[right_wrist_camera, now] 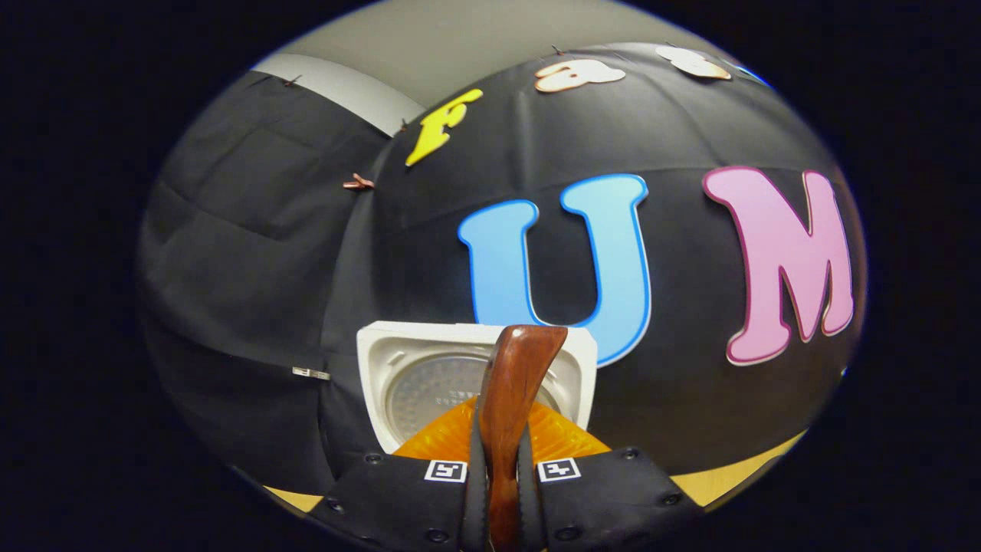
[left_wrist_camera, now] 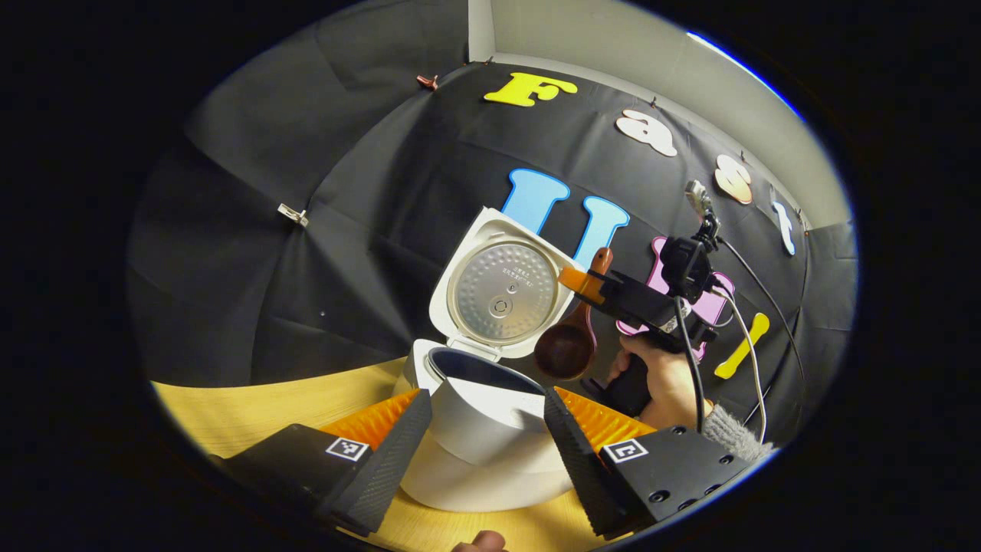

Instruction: Close the left gripper, press the button to open the rice cooker; take a wooden spoon from the chopstick holder with the right hand, scoop a spoonful of rice and pour it into the rice cooker, then put the wooden spoon back into the chopstick holder.

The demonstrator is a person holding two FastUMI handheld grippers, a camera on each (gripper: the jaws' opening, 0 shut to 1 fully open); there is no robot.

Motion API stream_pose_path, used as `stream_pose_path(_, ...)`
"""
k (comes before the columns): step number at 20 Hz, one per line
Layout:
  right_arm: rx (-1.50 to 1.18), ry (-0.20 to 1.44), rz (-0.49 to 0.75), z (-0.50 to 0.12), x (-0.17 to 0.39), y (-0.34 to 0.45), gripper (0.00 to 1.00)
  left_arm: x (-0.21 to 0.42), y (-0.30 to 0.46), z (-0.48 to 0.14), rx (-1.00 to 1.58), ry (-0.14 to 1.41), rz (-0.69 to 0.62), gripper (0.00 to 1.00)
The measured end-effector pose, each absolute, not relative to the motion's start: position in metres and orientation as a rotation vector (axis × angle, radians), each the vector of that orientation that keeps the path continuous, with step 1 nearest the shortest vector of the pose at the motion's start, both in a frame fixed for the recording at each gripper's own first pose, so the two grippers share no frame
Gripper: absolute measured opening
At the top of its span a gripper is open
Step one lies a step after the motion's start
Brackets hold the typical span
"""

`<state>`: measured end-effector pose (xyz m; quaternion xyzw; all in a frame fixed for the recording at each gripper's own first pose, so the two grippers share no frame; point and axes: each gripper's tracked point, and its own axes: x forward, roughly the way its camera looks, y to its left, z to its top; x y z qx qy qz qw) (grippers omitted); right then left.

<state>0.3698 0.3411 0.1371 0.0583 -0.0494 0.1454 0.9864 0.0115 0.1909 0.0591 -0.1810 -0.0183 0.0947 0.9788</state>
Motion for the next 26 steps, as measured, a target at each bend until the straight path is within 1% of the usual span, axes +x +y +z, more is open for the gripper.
stream_pose_path(3,0.236,0.070,0.257,0.105,0.372,0.332,0.19,0.012,0.187,0.059,-0.357,-0.031,0.188,0.95)
stream_pose_path(5,0.279,0.103,0.260,0.104,0.368,0.325,0.19,0.012,0.186,0.062,-0.354,-0.035,0.185,0.95)
stream_pose_path(7,0.267,0.093,0.252,0.112,0.359,0.308,0.19,0.012,0.183,0.063,-0.350,-0.037,0.186,0.95)
stream_pose_path(10,0.287,0.041,0.240,0.142,0.332,0.269,0.19,0.012,0.182,0.062,-0.331,-0.030,0.195,0.95)
stream_pose_path(13,0.263,-0.012,0.211,0.173,0.301,0.213,0.19,0.011,0.179,0.067,-0.318,-0.034,0.199,0.95)
stream_pose_path(18,0.175,-0.074,0.119,0.197,0.236,0.109,0.19,0.008,0.171,0.074,-0.282,-0.043,0.209,0.95)
stream_pose_path(22,0.147,-0.078,0.014,0.190,0.189,0.024,0.19,0.007,0.165,0.078,-0.270,-0.047,0.218,0.95)
stream_pose_path(26,0.134,-0.051,-0.103,0.159,0.155,-0.059,0.19,0.005,0.160,0.082,-0.252,-0.050,0.222,0.95)
